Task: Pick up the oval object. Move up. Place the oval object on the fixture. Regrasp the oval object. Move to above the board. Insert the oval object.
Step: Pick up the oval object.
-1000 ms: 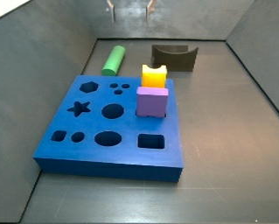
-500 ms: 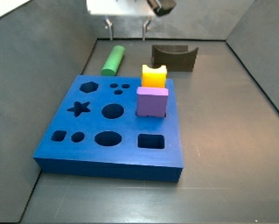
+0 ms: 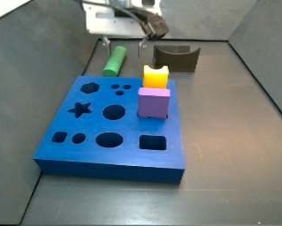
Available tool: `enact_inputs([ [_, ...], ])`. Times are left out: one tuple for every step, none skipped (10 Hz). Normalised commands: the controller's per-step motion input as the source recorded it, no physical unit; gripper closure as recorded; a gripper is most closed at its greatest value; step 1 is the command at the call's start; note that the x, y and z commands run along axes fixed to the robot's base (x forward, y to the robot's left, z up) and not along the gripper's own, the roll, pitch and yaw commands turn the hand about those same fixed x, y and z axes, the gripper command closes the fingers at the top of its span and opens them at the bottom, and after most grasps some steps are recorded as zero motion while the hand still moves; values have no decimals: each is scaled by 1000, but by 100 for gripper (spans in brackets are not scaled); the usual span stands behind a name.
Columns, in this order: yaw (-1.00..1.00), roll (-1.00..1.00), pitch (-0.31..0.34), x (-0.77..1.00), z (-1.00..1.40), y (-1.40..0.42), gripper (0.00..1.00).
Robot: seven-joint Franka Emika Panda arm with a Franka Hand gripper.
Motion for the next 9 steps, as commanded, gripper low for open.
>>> enact_inputs([
  [-177, 0, 0, -183, -1000, -120, 0],
  [-191, -6, -11, -231, -1000, -171, 0],
  [-249, -151, -51, -343, -669, 37, 0],
  [0, -9, 0, 0, -6, 0, 0],
  [0, 0, 0, 0, 0, 0, 100],
  [0, 0, 0, 0, 0, 0, 100],
  [0, 0, 0, 0, 0, 0, 100],
  [0, 0, 0, 0, 0, 0, 100],
  [0, 0, 0, 0, 0, 0, 100],
])
